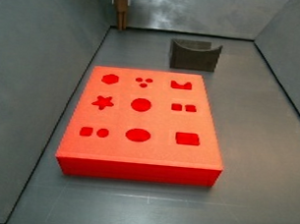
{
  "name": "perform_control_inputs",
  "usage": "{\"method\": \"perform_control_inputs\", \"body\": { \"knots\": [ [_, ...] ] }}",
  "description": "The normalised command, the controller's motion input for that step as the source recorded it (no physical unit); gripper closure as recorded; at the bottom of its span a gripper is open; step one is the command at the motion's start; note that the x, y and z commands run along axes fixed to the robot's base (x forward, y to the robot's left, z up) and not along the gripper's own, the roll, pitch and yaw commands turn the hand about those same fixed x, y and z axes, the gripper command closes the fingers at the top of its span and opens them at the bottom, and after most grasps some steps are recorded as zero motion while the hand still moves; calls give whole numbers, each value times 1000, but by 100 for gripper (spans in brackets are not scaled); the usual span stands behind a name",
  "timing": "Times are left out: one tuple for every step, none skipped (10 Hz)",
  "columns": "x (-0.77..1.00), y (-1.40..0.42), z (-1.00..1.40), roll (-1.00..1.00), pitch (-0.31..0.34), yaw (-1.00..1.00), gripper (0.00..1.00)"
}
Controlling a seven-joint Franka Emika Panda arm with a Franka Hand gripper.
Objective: Pick up the 3 prong object. Move up. Move to above the board. Insert the 3 prong object.
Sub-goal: Move up, then move to above the board.
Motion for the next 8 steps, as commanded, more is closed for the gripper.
{"method": "perform_control_inputs", "body": {
  "knots": [
    [-42,-25,574,12,116,-1,100],
    [-32,-17,465,41,121,5,100],
    [-25,-13,359,66,125,12,100],
    [-22,-7,222,84,130,20,100],
    [74,56,1000,-11,-259,-63,100],
    [77,59,1000,-14,-265,-65,100],
    [53,53,1000,-31,-160,-59,100],
    [45,49,1000,-33,-111,-55,100]
  ]
}}
